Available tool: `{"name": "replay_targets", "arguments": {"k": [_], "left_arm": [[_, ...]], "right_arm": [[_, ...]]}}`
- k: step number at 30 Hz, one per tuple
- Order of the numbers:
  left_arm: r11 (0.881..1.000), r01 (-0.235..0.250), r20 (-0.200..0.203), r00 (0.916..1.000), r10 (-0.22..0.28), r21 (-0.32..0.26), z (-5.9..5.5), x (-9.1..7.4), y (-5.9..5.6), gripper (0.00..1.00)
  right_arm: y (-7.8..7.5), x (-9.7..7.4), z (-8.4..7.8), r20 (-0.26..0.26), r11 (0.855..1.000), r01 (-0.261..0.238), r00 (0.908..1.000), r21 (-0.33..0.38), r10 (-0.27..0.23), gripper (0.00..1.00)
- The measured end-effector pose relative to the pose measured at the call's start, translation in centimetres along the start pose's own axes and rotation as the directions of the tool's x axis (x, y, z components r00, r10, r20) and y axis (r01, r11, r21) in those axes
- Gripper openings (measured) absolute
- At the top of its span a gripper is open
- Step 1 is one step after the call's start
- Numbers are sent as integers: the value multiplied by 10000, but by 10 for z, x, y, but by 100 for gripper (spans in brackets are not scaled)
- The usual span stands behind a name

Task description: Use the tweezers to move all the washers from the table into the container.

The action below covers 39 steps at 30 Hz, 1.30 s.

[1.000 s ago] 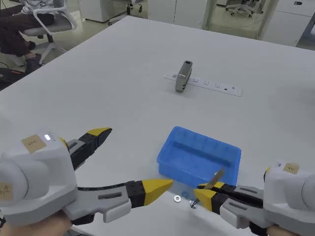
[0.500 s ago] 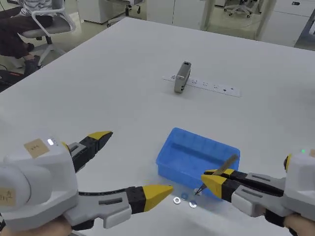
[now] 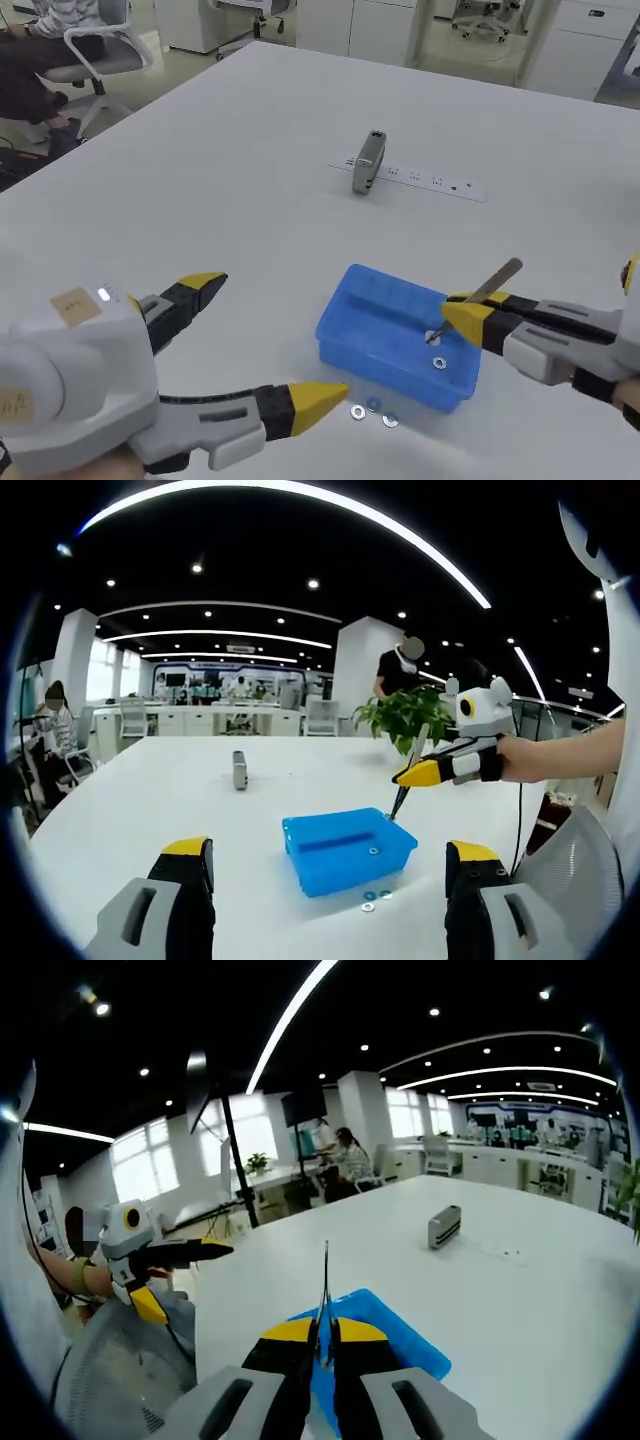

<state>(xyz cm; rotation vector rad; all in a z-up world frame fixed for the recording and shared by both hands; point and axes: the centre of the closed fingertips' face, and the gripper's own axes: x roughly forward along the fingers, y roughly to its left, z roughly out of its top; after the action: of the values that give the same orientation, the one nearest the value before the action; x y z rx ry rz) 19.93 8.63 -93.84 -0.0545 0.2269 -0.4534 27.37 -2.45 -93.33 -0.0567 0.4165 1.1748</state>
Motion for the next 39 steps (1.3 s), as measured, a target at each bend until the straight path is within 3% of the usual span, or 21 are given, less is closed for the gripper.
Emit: {"name": "replay_targets", "arguments": {"k": [10, 17, 27, 39], "left_arm": [[10000, -84, 63, 9999, 84, -53, 1, -1, 2, 99], [10000, -85, 49, 10000, 85, -37, 0, -1, 2, 99], [9999, -104, 24, 9999, 104, -16, 0, -1, 2, 99], [9999, -131, -17, 9999, 131, -10, -1, -1, 3, 99]], "right_arm": [[-17, 10, 8, -316, 9991, 147, 9994, -392, -160, 3], [-25, 22, 2, -688, 9987, 53, 9976, -516, -88, 3], [-42, 35, -21, -1460, 9998, 176, 9891, -130, -193, 3], [-49, 49, -45, -2244, 9999, 24, 9745, 150, 11, 3]]}}
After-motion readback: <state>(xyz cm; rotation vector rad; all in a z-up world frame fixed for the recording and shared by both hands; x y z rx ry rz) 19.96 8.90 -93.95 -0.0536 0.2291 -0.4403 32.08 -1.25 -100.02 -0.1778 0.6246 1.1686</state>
